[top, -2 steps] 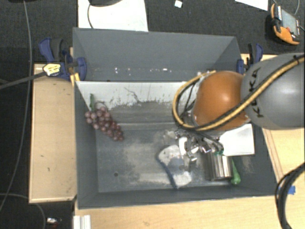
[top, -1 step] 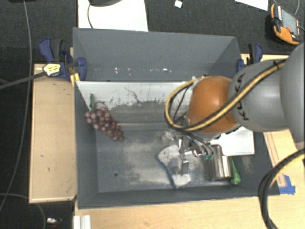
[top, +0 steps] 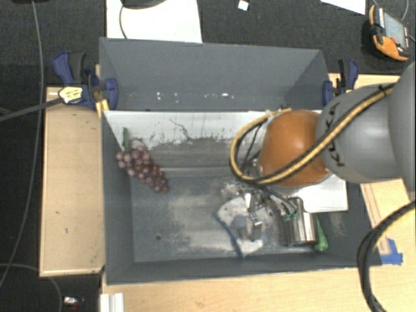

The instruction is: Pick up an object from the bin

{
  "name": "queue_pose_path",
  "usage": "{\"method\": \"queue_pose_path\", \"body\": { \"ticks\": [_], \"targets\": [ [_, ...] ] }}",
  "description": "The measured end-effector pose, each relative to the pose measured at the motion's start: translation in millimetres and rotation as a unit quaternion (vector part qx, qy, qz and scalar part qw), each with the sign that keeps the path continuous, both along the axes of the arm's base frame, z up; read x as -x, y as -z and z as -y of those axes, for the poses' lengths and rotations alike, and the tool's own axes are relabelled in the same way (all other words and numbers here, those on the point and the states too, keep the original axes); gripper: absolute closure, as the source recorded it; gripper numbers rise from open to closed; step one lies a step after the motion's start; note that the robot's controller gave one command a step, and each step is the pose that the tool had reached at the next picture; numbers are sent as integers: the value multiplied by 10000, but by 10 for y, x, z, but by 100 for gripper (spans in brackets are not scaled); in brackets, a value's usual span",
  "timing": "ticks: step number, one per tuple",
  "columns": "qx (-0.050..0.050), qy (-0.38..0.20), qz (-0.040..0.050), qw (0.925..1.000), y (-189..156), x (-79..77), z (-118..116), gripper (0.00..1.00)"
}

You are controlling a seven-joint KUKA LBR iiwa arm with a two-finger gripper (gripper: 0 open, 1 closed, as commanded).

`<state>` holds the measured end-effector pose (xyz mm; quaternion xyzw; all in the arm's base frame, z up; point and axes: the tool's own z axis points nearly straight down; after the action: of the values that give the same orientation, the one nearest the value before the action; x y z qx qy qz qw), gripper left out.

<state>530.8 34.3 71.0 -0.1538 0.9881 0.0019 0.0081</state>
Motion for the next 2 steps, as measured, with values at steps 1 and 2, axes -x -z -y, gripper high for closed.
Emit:
{"method": "queue_pose_path", "body": {
  "ticks": [1, 2],
  "targets": [
    [15, 421, -80, 9991, -48, -70, -62, 100],
    [15, 425, -81, 9991, -48, -69, -62, 100]
  ]
}}
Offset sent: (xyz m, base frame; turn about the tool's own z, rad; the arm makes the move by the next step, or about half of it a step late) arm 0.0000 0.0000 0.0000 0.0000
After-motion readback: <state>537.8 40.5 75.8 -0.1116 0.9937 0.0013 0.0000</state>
